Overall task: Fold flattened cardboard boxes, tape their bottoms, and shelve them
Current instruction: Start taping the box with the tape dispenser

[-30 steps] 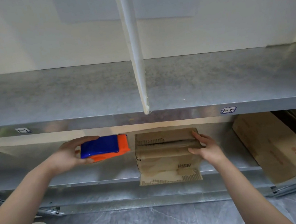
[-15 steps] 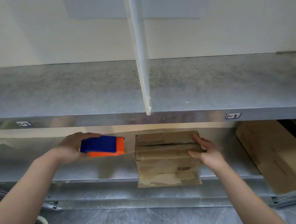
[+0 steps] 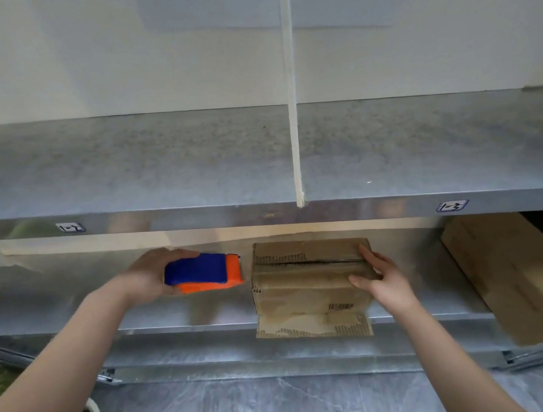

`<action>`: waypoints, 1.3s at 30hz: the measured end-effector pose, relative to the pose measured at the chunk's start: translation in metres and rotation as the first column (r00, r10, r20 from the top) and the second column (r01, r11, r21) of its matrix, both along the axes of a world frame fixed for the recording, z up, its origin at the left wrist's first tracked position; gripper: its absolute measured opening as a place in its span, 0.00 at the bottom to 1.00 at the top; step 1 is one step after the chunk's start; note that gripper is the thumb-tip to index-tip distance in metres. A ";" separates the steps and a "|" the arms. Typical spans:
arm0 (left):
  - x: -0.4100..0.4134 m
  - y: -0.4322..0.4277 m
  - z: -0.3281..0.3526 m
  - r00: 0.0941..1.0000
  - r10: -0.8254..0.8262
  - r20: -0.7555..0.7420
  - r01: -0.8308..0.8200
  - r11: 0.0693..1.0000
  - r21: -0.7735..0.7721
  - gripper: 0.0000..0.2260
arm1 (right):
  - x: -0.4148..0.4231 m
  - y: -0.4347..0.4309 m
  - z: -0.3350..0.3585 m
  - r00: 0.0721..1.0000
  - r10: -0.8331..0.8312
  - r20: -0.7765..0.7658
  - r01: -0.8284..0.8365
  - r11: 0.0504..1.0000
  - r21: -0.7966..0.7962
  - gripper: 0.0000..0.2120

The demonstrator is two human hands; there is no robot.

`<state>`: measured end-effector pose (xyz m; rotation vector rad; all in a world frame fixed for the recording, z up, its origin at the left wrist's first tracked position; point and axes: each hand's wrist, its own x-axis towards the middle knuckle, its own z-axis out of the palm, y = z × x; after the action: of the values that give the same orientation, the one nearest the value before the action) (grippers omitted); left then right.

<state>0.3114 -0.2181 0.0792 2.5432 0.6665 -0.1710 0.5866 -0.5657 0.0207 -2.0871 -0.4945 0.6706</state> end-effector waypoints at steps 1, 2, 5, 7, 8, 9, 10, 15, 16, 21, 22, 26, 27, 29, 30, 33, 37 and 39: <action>-0.002 0.005 0.000 1.000 0.005 -0.021 -0.005 1.000 0.000 0.33 | -0.004 0.002 0.000 1.000 0.002 0.002 -0.002 1.000 -0.004 0.33; -0.005 0.012 0.001 0.999 0.002 -0.046 -0.002 1.000 0.005 0.33 | -0.008 0.006 0.000 1.000 0.001 0.001 -0.001 1.000 -0.004 0.33; -0.010 0.028 0.005 0.993 -0.013 -0.119 0.019 0.999 0.049 0.34 | -0.021 0.020 -0.001 1.000 -0.009 -0.006 0.009 1.000 0.006 0.33; -0.006 0.027 0.005 0.993 -0.040 -0.115 0.045 0.998 0.043 0.32 | -0.028 0.028 -0.001 1.000 -0.023 -0.011 0.023 1.000 0.012 0.33; -0.004 0.025 0.004 0.992 -0.062 -0.110 0.066 0.997 0.030 0.31 | -0.029 0.030 -0.001 1.000 -0.026 -0.010 0.026 1.000 0.011 0.33; -0.002 0.025 0.001 0.992 -0.080 -0.101 0.083 0.996 0.028 0.31 | -0.030 0.032 0.000 1.000 -0.028 -0.007 0.028 1.000 0.005 0.33; 0.000 0.028 -0.004 0.991 -0.098 -0.092 0.101 0.995 0.027 0.31 | -0.030 0.032 -0.001 1.000 -0.031 -0.005 0.031 1.000 -0.005 0.33; 0.004 0.026 -0.017 0.994 -0.067 -0.084 0.064 0.997 -0.034 0.31 | -0.029 0.035 -0.001 0.999 -0.054 -0.008 0.054 0.999 0.004 0.32; 0.002 0.025 -0.021 0.995 -0.060 -0.076 0.056 0.997 -0.055 0.32 | -0.029 0.036 -0.001 0.998 -0.058 -0.008 0.058 0.998 0.005 0.32; -0.006 0.024 -0.040 0.992 -0.060 -0.107 0.064 0.998 0.031 0.31 | -0.027 0.036 -0.003 0.998 -0.063 -0.014 0.063 0.998 0.014 0.32; -0.005 0.022 -0.038 0.991 -0.068 -0.115 0.079 0.993 0.089 0.29 | -0.026 0.036 -0.004 0.998 -0.059 -0.014 0.059 0.998 0.014 0.32; -0.004 0.021 -0.031 0.985 -0.088 -0.149 0.107 0.986 0.125 0.34 | -0.023 0.037 -0.004 0.998 -0.054 -0.034 0.054 0.998 0.013 0.32; -0.008 0.021 -0.030 0.986 -0.074 -0.150 0.087 0.993 0.082 0.37 | -0.023 0.036 -0.003 0.998 -0.049 -0.032 0.050 0.999 0.012 0.32; -0.017 0.020 -0.031 0.996 -0.033 -0.080 0.034 0.999 0.013 0.38 | -0.023 0.035 -0.002 0.999 -0.043 -0.032 0.043 0.999 0.018 0.32; -0.019 0.019 -0.032 1.000 0.002 -0.021 -0.002 0.999 -0.032 0.36 | -0.023 0.035 -0.001 0.998 -0.045 -0.036 0.045 0.999 0.023 0.32; -0.011 0.012 -0.030 0.991 0.087 0.104 -0.076 0.992 -0.103 0.29 | -0.024 0.034 -0.001 0.997 -0.053 -0.049 0.055 0.998 0.031 0.32; 0.002 -0.001 -0.020 0.980 0.163 0.115 -0.146 0.978 -0.146 0.21 | -0.025 0.036 0.000 0.997 -0.060 -0.043 0.062 0.997 0.043 0.32; 0.008 -0.008 -0.017 0.972 0.189 0.138 -0.170 0.976 -0.137 0.17 | -0.026 0.036 0.000 0.997 -0.062 -0.038 0.064 0.997 0.043 0.32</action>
<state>0.3195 -0.2265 0.0624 2.3345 0.7964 0.0407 0.5606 -0.5293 0.0210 -2.0366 -0.4178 0.6538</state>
